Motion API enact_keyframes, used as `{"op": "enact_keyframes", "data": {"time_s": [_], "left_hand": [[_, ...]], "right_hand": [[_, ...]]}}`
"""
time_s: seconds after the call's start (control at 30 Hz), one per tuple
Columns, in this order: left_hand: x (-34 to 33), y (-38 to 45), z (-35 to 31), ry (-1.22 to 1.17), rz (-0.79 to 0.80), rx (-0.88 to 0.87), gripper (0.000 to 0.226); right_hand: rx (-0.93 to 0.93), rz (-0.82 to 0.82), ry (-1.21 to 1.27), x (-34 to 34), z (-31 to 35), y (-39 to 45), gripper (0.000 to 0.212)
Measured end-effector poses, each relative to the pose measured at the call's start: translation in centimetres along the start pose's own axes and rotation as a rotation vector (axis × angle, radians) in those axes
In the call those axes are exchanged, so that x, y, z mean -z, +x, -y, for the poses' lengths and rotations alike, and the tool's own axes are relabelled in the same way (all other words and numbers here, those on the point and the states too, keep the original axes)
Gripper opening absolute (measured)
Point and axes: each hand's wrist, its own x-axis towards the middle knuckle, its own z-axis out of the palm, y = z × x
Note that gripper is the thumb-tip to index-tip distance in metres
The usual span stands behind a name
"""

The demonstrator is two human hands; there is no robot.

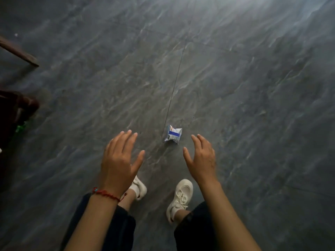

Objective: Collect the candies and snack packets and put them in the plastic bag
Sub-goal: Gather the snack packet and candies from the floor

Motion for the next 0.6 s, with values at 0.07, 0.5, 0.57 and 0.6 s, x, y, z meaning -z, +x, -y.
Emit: {"op": "enact_keyframes", "data": {"time_s": [0.07, 0.5, 0.57, 0.6], "left_hand": [[-4.8, 1.3, 2.6, 0.003, 0.007, -0.004, 0.057], [-28.4, 4.5, 15.6, 0.023, -0.011, 0.022, 0.047], [-30.2, 4.5, 16.4, 0.02, -0.009, 0.023, 0.047], [-30.9, 4.6, 16.7, 0.019, -0.008, 0.022, 0.047]], "right_hand": [[-0.028, 0.004, 0.005, -5.9, -1.8, 2.3, 0.049], [-0.278, 0.1, 0.017, -34.3, -12.6, 11.6, 0.06], [-0.315, 0.111, 0.017, -36.2, -13.6, 12.3, 0.064], [-0.329, 0.112, 0.018, -36.8, -14.1, 12.5, 0.065]]}}
